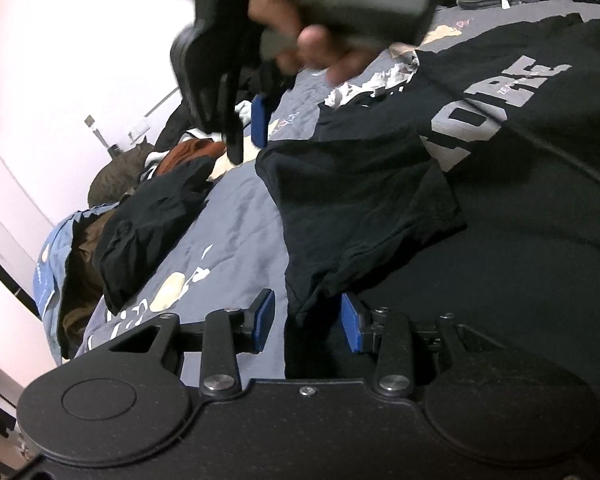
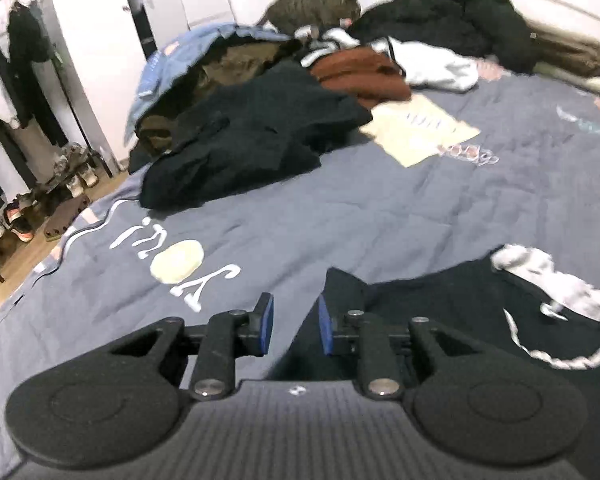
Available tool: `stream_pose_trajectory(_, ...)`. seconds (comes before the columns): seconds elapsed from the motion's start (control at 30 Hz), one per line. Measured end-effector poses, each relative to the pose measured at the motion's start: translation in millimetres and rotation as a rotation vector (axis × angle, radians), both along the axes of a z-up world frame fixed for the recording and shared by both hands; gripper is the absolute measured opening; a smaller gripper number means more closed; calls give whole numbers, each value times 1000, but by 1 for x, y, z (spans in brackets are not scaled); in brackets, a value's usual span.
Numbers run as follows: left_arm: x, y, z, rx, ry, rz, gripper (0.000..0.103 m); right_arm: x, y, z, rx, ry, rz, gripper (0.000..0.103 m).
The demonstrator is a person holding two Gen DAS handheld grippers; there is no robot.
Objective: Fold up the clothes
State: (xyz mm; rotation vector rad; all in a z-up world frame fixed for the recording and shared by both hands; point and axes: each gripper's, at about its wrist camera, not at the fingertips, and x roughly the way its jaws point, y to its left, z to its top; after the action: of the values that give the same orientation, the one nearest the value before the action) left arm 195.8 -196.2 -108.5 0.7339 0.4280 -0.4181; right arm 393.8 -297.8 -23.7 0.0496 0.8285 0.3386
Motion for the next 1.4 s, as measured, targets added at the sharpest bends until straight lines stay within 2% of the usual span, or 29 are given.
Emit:
stream_pose_trajectory(0.1,0,0,-2,-4,7,-2,34,16,9,-14,-37,31,15,23)
stream_pose_trajectory(0.2,2,3,-2,-11,22,5,18,26,9,-32,-43,78,4,22)
stream_pose_trajectory(0.27,5,5,-2,-20,33,16,13,34,8,-44,-34,113,-23,16)
stream_pose_trajectory(0.33,9,9,-1,-42,51,42,11,40,9,-53,-28,126,-33,1)
stream_pose_trajectory(0.5,18,16,2,-78,89,99,11,55,14,-65,19,138,-60,0)
stream_pose_trajectory(0.6,22,22,5,-85,116,106,15,59,19,-69,24,137,-54,0)
stream_pose_trajectory(0.77,31,42,21,-193,236,107,15,43,13,-39,43,76,-33,6)
stream_pose_trajectory(0.87,36,54,34,-270,286,118,15,18,9,-19,29,51,53,8)
stream_pose_trajectory(0.97,41,62,46,-366,297,154,16,2,6,-20,44,94,99,10)
stream_pose_trajectory(1.03,44,66,51,-412,301,179,16,1,10,-34,22,137,108,10)
stream_pose_trajectory(1.1,46,68,52,-424,304,192,16,6,12,-53,-2,174,77,10)
stream_pose_trajectory(1.2,49,72,51,-423,304,215,16,15,11,-72,41,173,37,9)
stream_pose_trajectory(1.4,52,79,55,-450,301,248,17,7,10,-53,33,140,41,12)
